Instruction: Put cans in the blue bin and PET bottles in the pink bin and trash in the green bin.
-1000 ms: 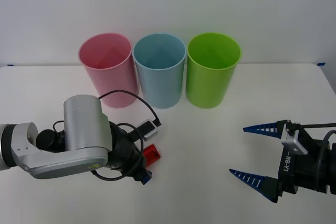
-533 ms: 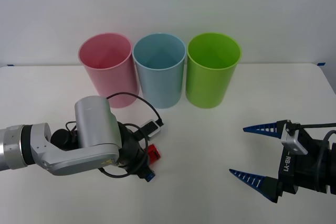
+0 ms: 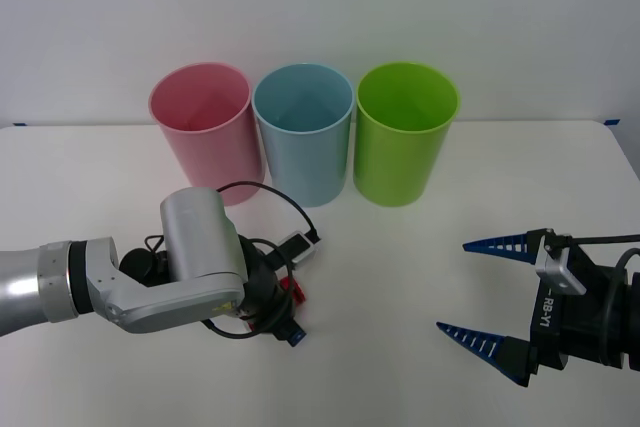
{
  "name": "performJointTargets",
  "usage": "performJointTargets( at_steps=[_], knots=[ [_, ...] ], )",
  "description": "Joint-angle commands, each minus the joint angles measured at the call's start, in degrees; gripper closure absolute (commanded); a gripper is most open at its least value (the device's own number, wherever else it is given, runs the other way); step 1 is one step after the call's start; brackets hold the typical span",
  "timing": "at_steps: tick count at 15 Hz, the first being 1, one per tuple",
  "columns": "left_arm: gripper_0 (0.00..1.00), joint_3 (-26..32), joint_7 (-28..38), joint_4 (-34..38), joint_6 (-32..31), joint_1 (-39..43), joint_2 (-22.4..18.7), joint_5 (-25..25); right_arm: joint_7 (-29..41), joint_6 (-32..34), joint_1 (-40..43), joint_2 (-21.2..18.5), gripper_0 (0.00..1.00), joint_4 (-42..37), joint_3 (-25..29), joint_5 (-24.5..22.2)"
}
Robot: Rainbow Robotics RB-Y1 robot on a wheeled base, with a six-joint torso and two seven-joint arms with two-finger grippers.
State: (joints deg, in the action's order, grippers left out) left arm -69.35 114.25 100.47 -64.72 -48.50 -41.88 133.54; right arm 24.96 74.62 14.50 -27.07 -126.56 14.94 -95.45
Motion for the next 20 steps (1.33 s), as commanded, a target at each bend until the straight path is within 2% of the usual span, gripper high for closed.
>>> performJointTargets(
  at_steps=[1, 5, 6, 7, 8, 10, 20],
  knots=[
    [0.0, -0.3, -0.3, -0.3, 0.0, 0.0, 0.0, 0.0, 0.0, 0.0, 0.0, 0.0, 0.0, 0.0, 0.0, 0.0],
    [0.02, -0.5, -0.5, -1.1, 0.0, -0.1, 0.2, 0.0, 0.0, 0.0, 0.0, 0.0, 0.0, 0.0, 0.0, 0.0],
    [0.04, -0.5, -0.5, -1.1, 0.0, -0.1, 0.3, 0.0, 0.0, 0.0, 0.0, 0.0, 0.0, 0.0, 0.0, 0.0],
    [0.1, -0.5, -0.5, -1.1, 0.0, 0.0, 0.4, 0.0, 0.0, 0.0, 0.0, 0.0, 0.0, 0.0, 0.0, 0.0],
    [0.34, -0.5, -0.5, -1.1, 0.0, 0.0, 0.4, 0.0, 0.0, 0.0, 0.0, 0.0, 0.0, 0.0, 0.0, 0.0],
    [0.99, -0.5, -0.5, -1.0, 0.0, -0.2, 0.4, 0.0, 0.0, 0.0, 0.0, 0.0, 0.0, 0.0, 0.0, 0.0],
    [1.0, -0.5, -2.1, -0.5, 4.0, -0.2, -0.2, 2.1, 0.0, 0.0, 0.0, 0.0, 0.0, 0.0, 0.0, 0.0]
  ],
)
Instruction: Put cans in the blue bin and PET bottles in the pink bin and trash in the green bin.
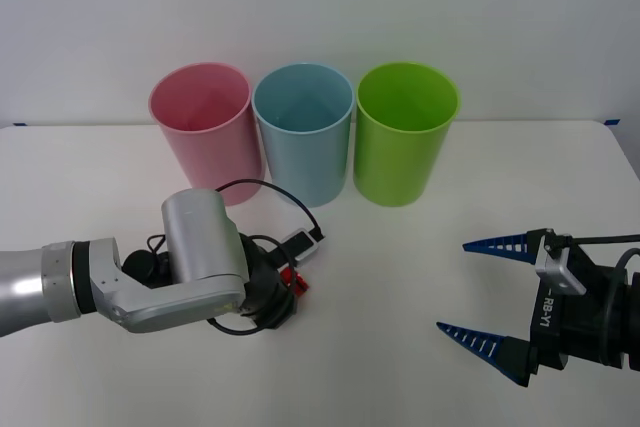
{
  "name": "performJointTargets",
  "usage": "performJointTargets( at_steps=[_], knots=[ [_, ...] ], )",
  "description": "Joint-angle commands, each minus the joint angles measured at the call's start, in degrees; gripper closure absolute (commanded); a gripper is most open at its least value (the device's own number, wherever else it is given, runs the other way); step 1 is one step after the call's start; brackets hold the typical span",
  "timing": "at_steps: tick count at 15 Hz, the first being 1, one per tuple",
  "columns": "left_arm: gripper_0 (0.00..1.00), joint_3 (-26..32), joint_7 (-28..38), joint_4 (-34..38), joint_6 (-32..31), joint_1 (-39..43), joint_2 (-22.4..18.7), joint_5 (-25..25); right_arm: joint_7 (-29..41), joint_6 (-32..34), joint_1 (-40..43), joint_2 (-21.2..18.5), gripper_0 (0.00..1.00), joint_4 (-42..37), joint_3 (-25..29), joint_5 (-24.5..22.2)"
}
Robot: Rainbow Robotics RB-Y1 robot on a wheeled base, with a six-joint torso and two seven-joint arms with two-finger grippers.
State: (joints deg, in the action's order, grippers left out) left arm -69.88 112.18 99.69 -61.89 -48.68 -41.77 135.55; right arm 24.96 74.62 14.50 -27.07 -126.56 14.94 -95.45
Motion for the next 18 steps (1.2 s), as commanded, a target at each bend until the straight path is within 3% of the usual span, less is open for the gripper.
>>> performJointTargets(
  at_steps=[1, 6, 10, 14, 18],
  knots=[
    [1.0, 0.0, -0.1, 1.0, 2.6, 0.0, -0.9, 0.1, 0.0, 0.0, 0.0, 0.0, 0.0, 0.0, 0.0, 0.0],
    [1.0, 0.1, -2.8, 5.9, 13.9, 1.7, -9.0, -2.0, 0.0, 0.0, 0.0, 0.0, 0.0, 0.0, 0.0, 0.0],
    [1.0, 1.7, -11.5, 7.4, 26.5, 6.1, -15.1, -9.2, 0.0, 0.0, 0.0, 0.0, 0.0, 0.0, 0.0, 0.0],
    [1.0, 12.6, -23.6, 10.7, 31.3, 17.7, -17.8, -15.0, 0.0, 0.0, 0.0, 0.0, 0.0, 0.0, 0.0, 0.0],
    [1.0, 25.4, -34.4, 15.4, 32.6, 31.8, -17.3, -16.3, 0.0, 0.0, 0.0, 0.0, 0.0, 0.0, 0.0, 0.0]
  ],
)
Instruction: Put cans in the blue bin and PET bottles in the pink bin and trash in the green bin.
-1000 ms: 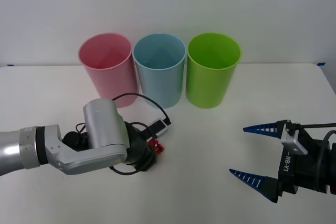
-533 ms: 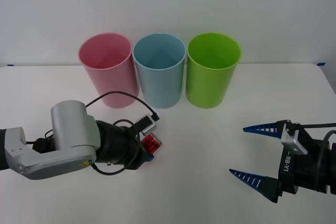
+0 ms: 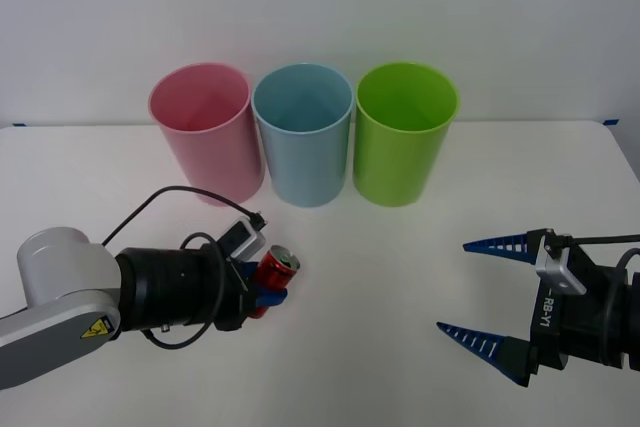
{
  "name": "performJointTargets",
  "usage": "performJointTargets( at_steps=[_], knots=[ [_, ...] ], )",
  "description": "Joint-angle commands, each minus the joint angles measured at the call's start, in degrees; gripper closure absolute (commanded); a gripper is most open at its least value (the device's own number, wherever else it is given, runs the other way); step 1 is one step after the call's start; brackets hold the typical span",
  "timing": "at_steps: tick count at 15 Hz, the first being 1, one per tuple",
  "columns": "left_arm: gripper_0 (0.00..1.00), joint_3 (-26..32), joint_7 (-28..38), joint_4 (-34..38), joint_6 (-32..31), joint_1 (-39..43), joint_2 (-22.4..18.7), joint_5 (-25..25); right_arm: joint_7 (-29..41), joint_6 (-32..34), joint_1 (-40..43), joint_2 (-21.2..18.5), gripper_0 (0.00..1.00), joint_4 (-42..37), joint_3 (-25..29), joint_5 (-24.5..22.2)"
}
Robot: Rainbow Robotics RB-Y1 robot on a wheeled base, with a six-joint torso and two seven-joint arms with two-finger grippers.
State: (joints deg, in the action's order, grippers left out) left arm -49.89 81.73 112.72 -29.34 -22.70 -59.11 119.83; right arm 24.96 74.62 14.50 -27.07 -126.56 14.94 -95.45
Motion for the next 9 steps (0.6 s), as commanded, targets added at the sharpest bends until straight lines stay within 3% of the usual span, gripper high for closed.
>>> performJointTargets(
  at_steps=[1, 6, 9],
  knots=[
    [1.0, 8.1, -6.7, 3.4, 0.4, 9.0, 0.1, -1.0, 0.0, 0.0, 0.0, 0.0, 0.0, 0.0, 0.0, 0.0],
    [1.0, 21.7, -17.7, 6.8, 0.2, 23.6, 6.2, -4.3, 0.0, 0.0, 0.0, 0.0, 0.0, 0.0, 0.0, 0.0],
    [1.0, 29.1, -23.5, 7.6, -2.8, 28.4, 9.5, -10.8, 0.0, 0.0, 0.0, 0.0, 0.0, 0.0, 0.0, 0.0]
  ],
)
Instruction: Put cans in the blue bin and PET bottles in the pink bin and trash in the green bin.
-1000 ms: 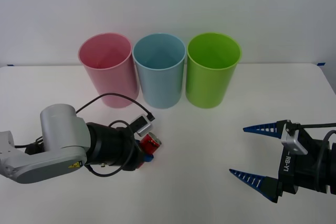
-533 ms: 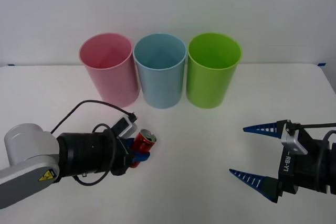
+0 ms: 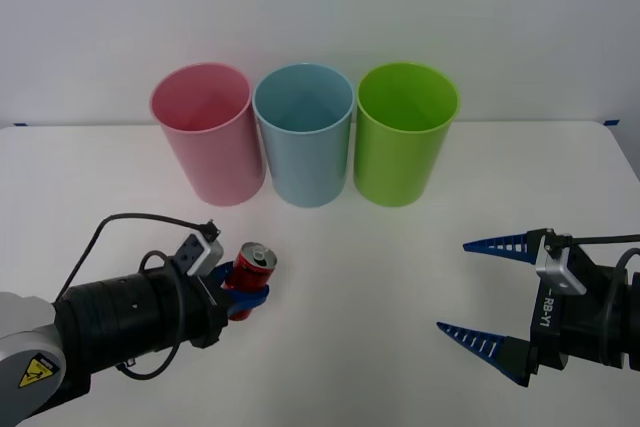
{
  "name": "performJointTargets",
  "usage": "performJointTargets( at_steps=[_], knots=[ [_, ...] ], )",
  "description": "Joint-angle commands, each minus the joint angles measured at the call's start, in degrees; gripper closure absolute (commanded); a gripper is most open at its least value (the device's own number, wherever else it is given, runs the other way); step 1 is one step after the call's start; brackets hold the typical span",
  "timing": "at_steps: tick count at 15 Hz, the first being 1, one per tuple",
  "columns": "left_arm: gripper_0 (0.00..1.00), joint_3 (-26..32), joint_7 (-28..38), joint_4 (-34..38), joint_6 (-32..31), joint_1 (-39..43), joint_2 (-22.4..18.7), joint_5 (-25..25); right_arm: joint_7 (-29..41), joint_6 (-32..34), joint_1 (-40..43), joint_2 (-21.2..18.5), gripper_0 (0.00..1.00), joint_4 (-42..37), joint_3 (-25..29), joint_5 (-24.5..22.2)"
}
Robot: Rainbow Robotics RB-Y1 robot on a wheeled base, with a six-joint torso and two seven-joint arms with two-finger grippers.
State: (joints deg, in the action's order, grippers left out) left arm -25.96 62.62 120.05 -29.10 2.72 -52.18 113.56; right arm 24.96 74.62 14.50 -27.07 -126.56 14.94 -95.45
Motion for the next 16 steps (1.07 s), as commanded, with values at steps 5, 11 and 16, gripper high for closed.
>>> performJointTargets(
  at_steps=[5, 11, 16],
  knots=[
    [1.0, 22.4, -10.1, 3.9, -20.3, 8.9, 12.9, -12.0, 0.0, 0.0, 0.0, 0.0, 0.0, 0.0, 0.0, 0.0],
    [1.0, 36.1, -10.6, 9.0, -32.4, 8.7, 21.9, -15.9, 0.0, 0.0, 0.0, 0.0, 0.0, 0.0, 0.0, 0.0],
    [1.0, 37.9, -11.2, 11.1, -26.5, 8.7, 22.1, -21.1, 0.0, 0.0, 0.0, 0.0, 0.0, 0.0, 0.0, 0.0]
  ],
)
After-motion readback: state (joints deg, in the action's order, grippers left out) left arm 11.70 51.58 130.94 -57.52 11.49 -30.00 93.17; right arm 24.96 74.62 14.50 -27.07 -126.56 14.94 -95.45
